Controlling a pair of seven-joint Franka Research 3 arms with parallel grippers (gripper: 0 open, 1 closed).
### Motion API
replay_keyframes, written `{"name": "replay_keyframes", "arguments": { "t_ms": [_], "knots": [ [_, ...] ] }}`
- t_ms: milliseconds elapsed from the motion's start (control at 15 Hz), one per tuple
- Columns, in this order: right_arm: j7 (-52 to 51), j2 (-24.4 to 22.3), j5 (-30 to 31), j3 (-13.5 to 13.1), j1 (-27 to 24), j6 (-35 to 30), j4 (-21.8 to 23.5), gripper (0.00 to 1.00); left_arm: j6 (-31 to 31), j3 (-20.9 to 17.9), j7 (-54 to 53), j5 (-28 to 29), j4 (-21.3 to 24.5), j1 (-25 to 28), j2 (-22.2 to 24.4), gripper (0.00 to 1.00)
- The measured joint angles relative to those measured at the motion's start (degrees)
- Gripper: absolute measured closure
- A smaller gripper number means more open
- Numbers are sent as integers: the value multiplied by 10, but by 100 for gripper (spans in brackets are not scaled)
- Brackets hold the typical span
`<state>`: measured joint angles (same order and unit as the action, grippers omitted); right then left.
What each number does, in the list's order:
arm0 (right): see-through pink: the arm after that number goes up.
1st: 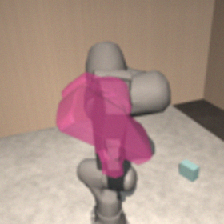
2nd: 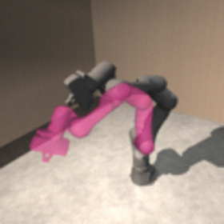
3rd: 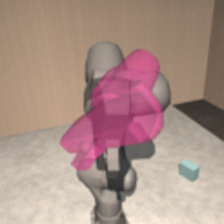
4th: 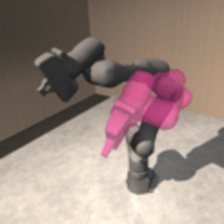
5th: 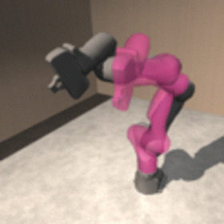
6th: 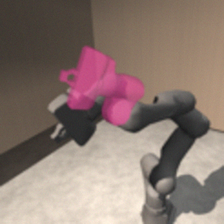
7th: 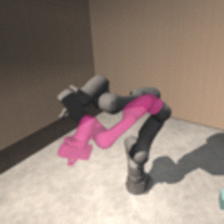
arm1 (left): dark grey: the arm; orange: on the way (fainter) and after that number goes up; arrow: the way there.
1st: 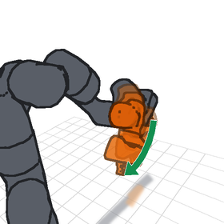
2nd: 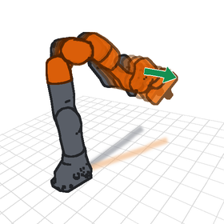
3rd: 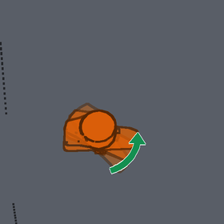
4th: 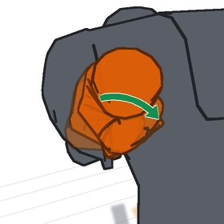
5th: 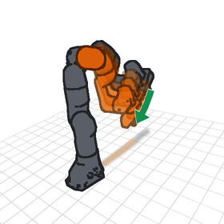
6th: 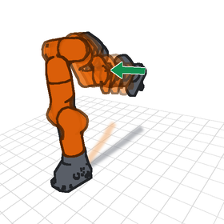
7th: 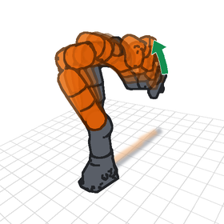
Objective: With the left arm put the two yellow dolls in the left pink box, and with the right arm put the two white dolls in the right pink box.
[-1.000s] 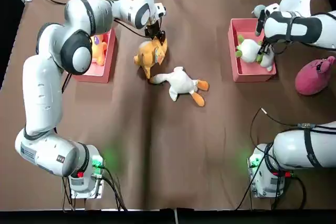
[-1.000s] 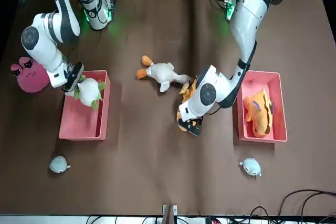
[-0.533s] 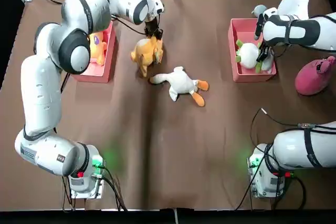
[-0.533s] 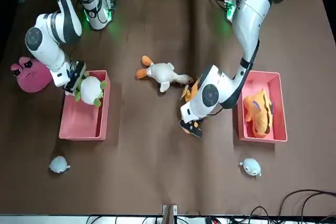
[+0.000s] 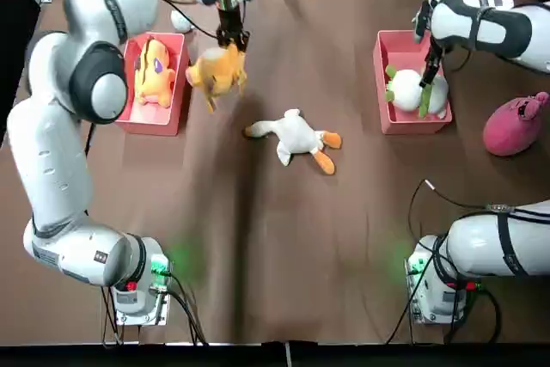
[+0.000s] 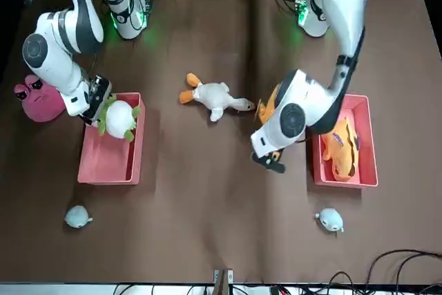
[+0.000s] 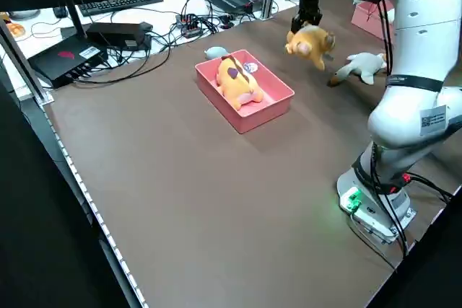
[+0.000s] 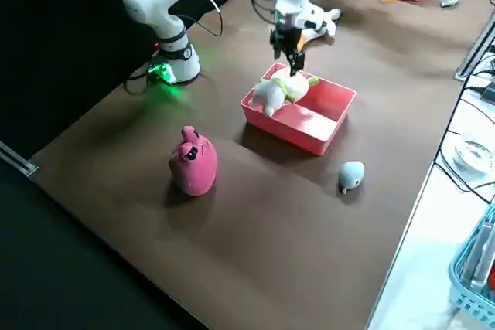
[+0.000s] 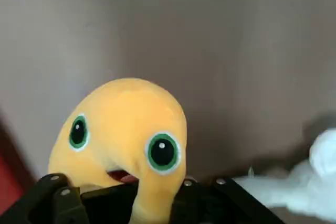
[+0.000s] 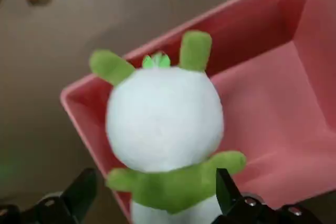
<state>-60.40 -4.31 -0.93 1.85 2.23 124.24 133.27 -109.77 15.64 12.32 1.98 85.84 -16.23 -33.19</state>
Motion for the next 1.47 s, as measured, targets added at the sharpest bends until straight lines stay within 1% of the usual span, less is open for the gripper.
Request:
{"name": "replay_keyframes", "arguments": {
  "t_ms": [133, 267, 333, 467, 600, 667, 867, 1067, 1267, 1467],
  "knots": [
    [67, -4, 0, 1, 38, -39, -24, 0, 58, -2, 0, 5, 0, 24, 40, 100],
    [153, -5, -1, 3, 97, -57, -44, 0, 126, -3, 0, 13, 0, 65, 75, 100],
    [205, -5, -1, 4, 132, -58, -51, 0, 151, -4, -3, 18, 2, 90, 85, 100],
    [298, -4, -1, 7, 206, -44, -55, 0, 167, -5, -26, 25, 9, 147, 90, 100],
    [382, 13, -2, 9, 278, -5, -54, 0, 166, -7, -57, 32, 20, 206, 75, 100],
    [433, 45, -2, 9, 327, 41, -52, 0, 164, -7, -68, 32, 23, 237, 48, 100],
    [505, 110, -2, 9, 380, 114, -59, 0, 162, -5, -53, 29, 25, 237, 16, 100],
    [537, 182, -2, 8, 423, 168, -92, 0, 162, -3, -45, 13, 30, 244, 4, 100],
    [556, 243, -2, 8, 454, 198, -134, 0, 153, -3, -51, 10, 31, 260, -9, 100],
    [576, 287, -2, 8, 481, 198, -173, 0, 130, -2, -51, 10, 31, 261, -20, 99]
  ]
}}
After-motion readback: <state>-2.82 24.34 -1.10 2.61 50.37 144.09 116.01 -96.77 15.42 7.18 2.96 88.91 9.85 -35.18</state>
